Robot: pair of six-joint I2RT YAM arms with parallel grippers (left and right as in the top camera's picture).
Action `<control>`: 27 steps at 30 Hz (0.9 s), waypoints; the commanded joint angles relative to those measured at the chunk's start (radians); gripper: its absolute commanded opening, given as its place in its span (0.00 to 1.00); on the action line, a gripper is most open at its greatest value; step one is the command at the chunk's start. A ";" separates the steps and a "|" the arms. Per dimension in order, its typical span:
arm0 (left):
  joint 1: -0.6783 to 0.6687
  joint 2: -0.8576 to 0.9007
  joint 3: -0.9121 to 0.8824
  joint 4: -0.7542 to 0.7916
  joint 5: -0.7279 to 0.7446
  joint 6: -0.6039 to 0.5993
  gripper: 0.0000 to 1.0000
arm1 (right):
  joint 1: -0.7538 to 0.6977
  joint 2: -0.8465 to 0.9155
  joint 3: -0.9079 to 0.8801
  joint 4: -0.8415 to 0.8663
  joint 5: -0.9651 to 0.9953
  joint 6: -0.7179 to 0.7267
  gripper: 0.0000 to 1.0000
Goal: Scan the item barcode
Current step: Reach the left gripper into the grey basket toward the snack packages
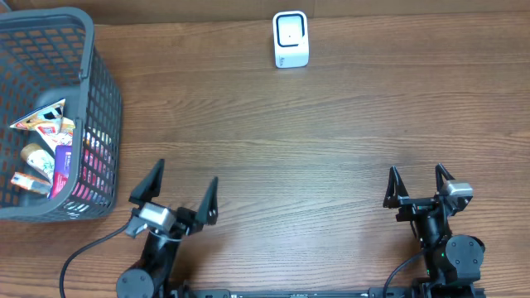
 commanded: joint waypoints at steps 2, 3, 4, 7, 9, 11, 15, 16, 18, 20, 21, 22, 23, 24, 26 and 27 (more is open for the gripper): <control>-0.005 0.010 0.182 -0.093 0.092 0.054 1.00 | -0.002 -0.012 -0.010 0.008 0.010 -0.004 1.00; -0.005 0.047 0.286 -0.210 0.036 0.101 1.00 | -0.002 -0.012 -0.010 0.008 0.010 -0.004 1.00; -0.005 0.083 0.364 -0.301 -0.003 0.124 1.00 | -0.002 -0.012 -0.010 0.008 0.010 -0.004 1.00; -0.005 0.235 0.603 -0.570 -0.038 0.222 1.00 | -0.002 -0.012 -0.010 0.008 0.010 -0.004 1.00; -0.006 0.360 0.758 -0.726 0.020 0.292 1.00 | -0.002 -0.012 -0.010 0.008 0.010 -0.004 1.00; -0.006 0.457 0.850 -0.800 0.096 0.302 1.00 | -0.002 -0.012 -0.010 0.008 0.010 -0.004 1.00; -0.005 0.608 0.966 -0.813 0.090 0.344 1.00 | -0.002 -0.012 -0.010 0.008 0.010 -0.004 1.00; -0.005 0.644 1.009 -0.826 0.078 0.342 1.00 | -0.002 -0.012 -0.010 0.008 0.010 -0.004 1.00; -0.005 0.729 1.131 -0.906 0.055 0.317 1.00 | -0.002 -0.012 -0.010 0.008 0.010 -0.004 1.00; -0.005 0.831 1.295 -1.062 0.023 0.310 1.00 | -0.002 -0.012 -0.010 0.008 0.010 -0.004 1.00; -0.005 0.886 1.385 -1.158 0.005 0.319 1.00 | -0.002 -0.012 -0.010 0.008 0.010 -0.004 1.00; -0.005 0.940 1.472 -1.249 -0.006 0.338 1.00 | -0.002 -0.012 -0.010 0.008 0.010 -0.004 1.00; -0.006 0.990 1.552 -1.328 -0.007 0.357 1.00 | -0.002 -0.012 -0.010 0.008 0.010 -0.004 1.00; -0.006 1.033 1.619 -1.392 -0.006 0.361 1.00 | -0.002 -0.012 -0.010 0.008 0.010 -0.004 1.00; -0.006 1.128 1.739 -1.513 -0.055 0.378 1.00 | -0.002 -0.012 -0.010 0.008 0.010 -0.004 1.00; -0.005 1.150 1.753 -1.527 -0.093 0.390 1.00 | -0.002 -0.012 -0.010 0.008 0.010 -0.004 1.00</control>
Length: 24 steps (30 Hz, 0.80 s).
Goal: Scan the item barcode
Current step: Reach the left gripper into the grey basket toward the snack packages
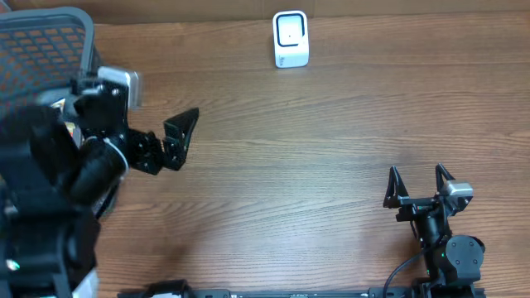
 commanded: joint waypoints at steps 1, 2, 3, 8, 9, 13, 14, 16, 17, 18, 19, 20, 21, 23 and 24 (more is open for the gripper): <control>-0.005 0.101 0.111 -0.060 -0.143 0.060 1.00 | -0.003 -0.010 -0.010 0.006 0.010 -0.004 1.00; -0.005 0.116 0.113 -0.055 -0.199 0.043 1.00 | -0.003 -0.010 -0.010 0.006 0.010 -0.004 1.00; -0.004 0.130 0.118 -0.052 -0.270 -0.008 1.00 | -0.003 -0.010 -0.010 0.006 0.010 -0.004 1.00; 0.131 0.242 0.295 -0.122 -0.365 -0.214 1.00 | -0.003 -0.010 -0.010 0.006 0.010 -0.004 1.00; 0.167 0.264 0.337 -0.134 -0.364 -0.218 1.00 | -0.003 -0.010 -0.010 0.006 0.009 -0.004 1.00; 0.318 0.336 0.443 -0.119 -0.411 -0.224 1.00 | -0.003 -0.010 -0.010 0.007 0.010 -0.004 1.00; 0.350 0.346 0.444 -0.109 -0.437 -0.225 1.00 | -0.003 -0.010 -0.010 0.006 0.010 -0.004 1.00; 0.416 0.373 0.444 -0.112 -0.506 -0.269 1.00 | -0.003 -0.010 -0.010 0.006 0.010 -0.004 1.00; 0.444 0.391 0.442 -0.126 -0.537 -0.306 1.00 | -0.003 -0.010 -0.010 0.007 0.010 -0.004 1.00; 0.472 0.410 0.439 -0.145 -0.556 -0.344 1.00 | -0.003 -0.010 -0.010 0.006 0.010 -0.004 1.00; 0.499 0.429 0.436 -0.164 -0.562 -0.377 1.00 | -0.003 -0.010 -0.010 0.007 0.010 -0.004 1.00; 0.526 0.451 0.432 -0.179 -0.562 -0.408 1.00 | -0.003 -0.010 -0.010 0.006 0.010 -0.004 1.00; 0.549 0.473 0.429 -0.191 -0.561 -0.429 1.00 | -0.003 -0.010 -0.010 0.006 0.010 -0.004 1.00; 0.579 0.517 0.429 -0.208 -0.559 -0.436 1.00 | -0.003 -0.010 -0.010 0.006 0.010 -0.004 1.00; 0.589 0.537 0.429 -0.209 -0.550 -0.436 1.00 | -0.003 -0.010 -0.010 0.006 0.010 -0.004 1.00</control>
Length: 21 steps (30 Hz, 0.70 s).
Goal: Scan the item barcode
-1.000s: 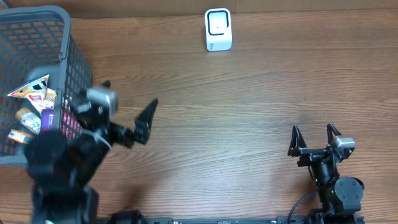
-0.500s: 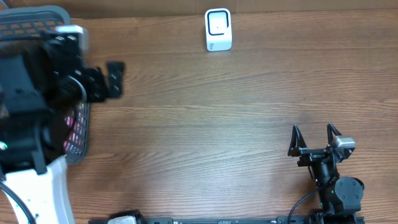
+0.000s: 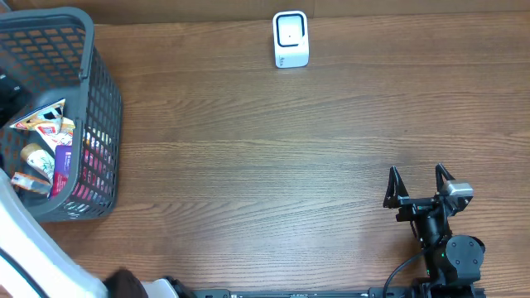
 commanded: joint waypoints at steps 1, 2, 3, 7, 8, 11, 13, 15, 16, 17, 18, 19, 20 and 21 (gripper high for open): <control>0.044 0.087 -0.006 -0.006 -0.014 -0.080 1.00 | -0.003 -0.010 -0.010 0.008 0.010 -0.004 1.00; 0.049 0.106 -0.006 0.000 0.011 -0.075 1.00 | -0.003 -0.010 -0.010 0.008 0.010 -0.004 1.00; 0.051 0.122 -0.006 0.001 0.031 -0.068 1.00 | -0.003 -0.010 -0.010 0.008 0.010 -0.004 1.00; 0.048 0.212 -0.006 -0.019 0.069 -0.043 1.00 | -0.003 -0.010 -0.010 0.008 0.010 -0.004 1.00; 0.048 0.233 -0.006 -0.026 0.069 -0.026 1.00 | -0.003 -0.010 -0.010 0.008 0.010 -0.004 1.00; 0.044 0.293 -0.006 -0.055 0.069 0.016 1.00 | -0.003 -0.010 -0.010 0.008 0.010 -0.004 1.00; 0.044 0.336 -0.006 -0.079 0.069 0.035 1.00 | -0.003 -0.010 -0.010 0.008 0.010 -0.004 1.00; 0.044 0.378 -0.006 -0.115 0.068 0.064 0.96 | -0.003 -0.010 -0.010 0.008 0.010 -0.004 1.00; 0.044 0.398 -0.006 -0.135 0.069 0.080 0.94 | -0.003 -0.010 -0.010 0.008 0.010 -0.004 1.00; 0.044 0.420 -0.006 -0.154 0.068 0.089 0.93 | -0.003 -0.010 -0.010 0.008 0.010 -0.004 1.00; 0.044 0.441 -0.006 -0.171 0.068 0.100 0.93 | -0.003 -0.010 -0.010 0.008 0.010 -0.004 1.00; 0.044 0.464 -0.006 -0.188 0.068 0.105 0.93 | -0.003 -0.010 -0.010 0.008 0.010 -0.004 1.00; 0.044 0.485 -0.006 -0.201 0.069 0.108 0.95 | -0.003 -0.010 -0.010 0.008 0.010 -0.004 1.00; 0.044 0.505 -0.006 -0.211 0.068 0.108 0.96 | -0.003 -0.010 -0.010 0.008 0.010 -0.004 1.00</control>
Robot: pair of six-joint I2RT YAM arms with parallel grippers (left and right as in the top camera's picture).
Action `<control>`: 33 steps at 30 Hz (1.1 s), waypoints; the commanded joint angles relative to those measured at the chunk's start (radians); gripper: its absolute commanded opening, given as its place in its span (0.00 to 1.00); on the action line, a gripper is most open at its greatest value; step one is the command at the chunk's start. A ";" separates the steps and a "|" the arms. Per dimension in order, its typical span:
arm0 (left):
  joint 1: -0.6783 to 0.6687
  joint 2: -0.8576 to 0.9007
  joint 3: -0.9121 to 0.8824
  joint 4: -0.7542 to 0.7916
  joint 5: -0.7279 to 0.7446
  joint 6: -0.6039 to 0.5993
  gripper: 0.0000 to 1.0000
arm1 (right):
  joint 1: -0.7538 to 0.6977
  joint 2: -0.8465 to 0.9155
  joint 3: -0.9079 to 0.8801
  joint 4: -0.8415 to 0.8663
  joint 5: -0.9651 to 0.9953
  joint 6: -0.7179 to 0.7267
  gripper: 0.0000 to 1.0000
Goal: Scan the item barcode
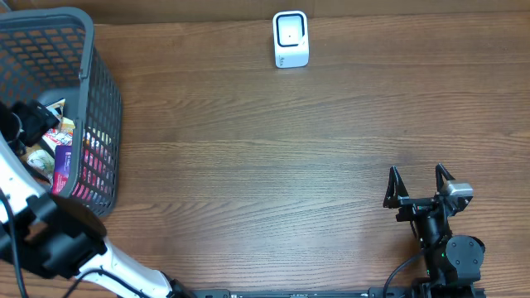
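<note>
The white barcode scanner [291, 39] stands at the far middle of the table. Packaged items [64, 154] lie in the dark mesh basket [89, 58] at the far left. My left arm reaches up along the left edge, and its left gripper [29, 117] is down inside the basket over the items; its fingers are too dark and cut off to tell their state. At the near right, the right gripper [419, 179] rests open with nothing between its fingers.
The left arm's white and black links [50, 240] cover the near-left corner of the table beside the basket. Bare wooden table [265, 165] runs between the basket, the scanner and the right arm.
The left arm, then mostly out of frame at the left edge, now has its gripper down inside the basket over the packets. The right arm has not moved.
Both grippers first rested open at the near edge. The left arm then stood raised beside the basket, with its gripper open. After that it was largely out of frame at the left, and now its gripper sits in the basket. The right arm stayed put throughout.
</note>
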 commanded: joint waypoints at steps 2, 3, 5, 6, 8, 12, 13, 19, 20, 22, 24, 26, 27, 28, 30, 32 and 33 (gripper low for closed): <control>-0.005 0.094 0.002 -0.034 0.012 0.071 0.96 | -0.003 -0.010 -0.010 0.007 0.010 -0.004 1.00; -0.005 0.125 0.001 -0.043 0.011 0.097 0.96 | -0.003 -0.010 -0.010 0.007 0.010 -0.004 1.00; -0.007 0.147 0.001 -0.050 0.012 0.120 0.96 | -0.003 -0.010 -0.010 0.007 0.010 -0.004 1.00; -0.006 0.158 0.001 -0.053 0.011 0.130 0.95 | -0.003 -0.010 -0.010 0.007 0.009 -0.004 1.00; -0.006 0.175 0.001 -0.056 0.008 0.135 0.95 | -0.003 -0.010 -0.010 0.007 0.010 -0.004 1.00; -0.005 0.196 0.000 -0.071 0.004 0.135 0.96 | -0.003 -0.010 -0.010 0.007 0.010 -0.004 1.00; -0.004 0.198 0.000 -0.075 0.004 0.136 0.98 | -0.003 -0.010 -0.010 0.008 0.010 -0.004 1.00; -0.006 0.201 -0.011 -0.078 0.002 0.135 0.98 | -0.003 -0.010 -0.010 0.007 0.009 -0.004 1.00; -0.006 0.201 -0.020 -0.076 -0.005 0.135 0.96 | -0.003 -0.010 -0.010 0.007 0.010 -0.004 1.00; -0.006 0.201 -0.046 -0.069 -0.007 0.135 0.96 | -0.003 -0.010 -0.010 0.007 0.010 -0.004 1.00; -0.006 0.201 -0.082 -0.057 -0.007 0.135 0.96 | -0.003 -0.010 -0.010 0.007 0.010 -0.004 1.00; -0.006 0.201 -0.120 -0.044 -0.007 0.135 0.92 | -0.003 -0.010 -0.010 0.007 0.009 -0.004 1.00; -0.006 0.201 -0.135 -0.040 -0.007 0.135 0.86 | -0.003 -0.010 -0.010 0.007 0.010 -0.004 1.00; -0.006 0.201 -0.146 -0.037 -0.007 0.135 0.78 | -0.003 -0.010 -0.010 0.007 0.010 -0.004 1.00; -0.006 0.201 -0.154 -0.036 -0.007 0.135 0.64 | -0.003 -0.010 -0.010 0.007 0.010 -0.004 1.00; -0.003 0.201 -0.154 -0.031 -0.007 0.135 0.42 | -0.003 -0.010 -0.010 0.007 0.010 -0.004 1.00; -0.004 0.201 -0.153 -0.029 -0.007 0.135 0.32 | -0.003 -0.010 -0.010 0.007 0.010 -0.004 1.00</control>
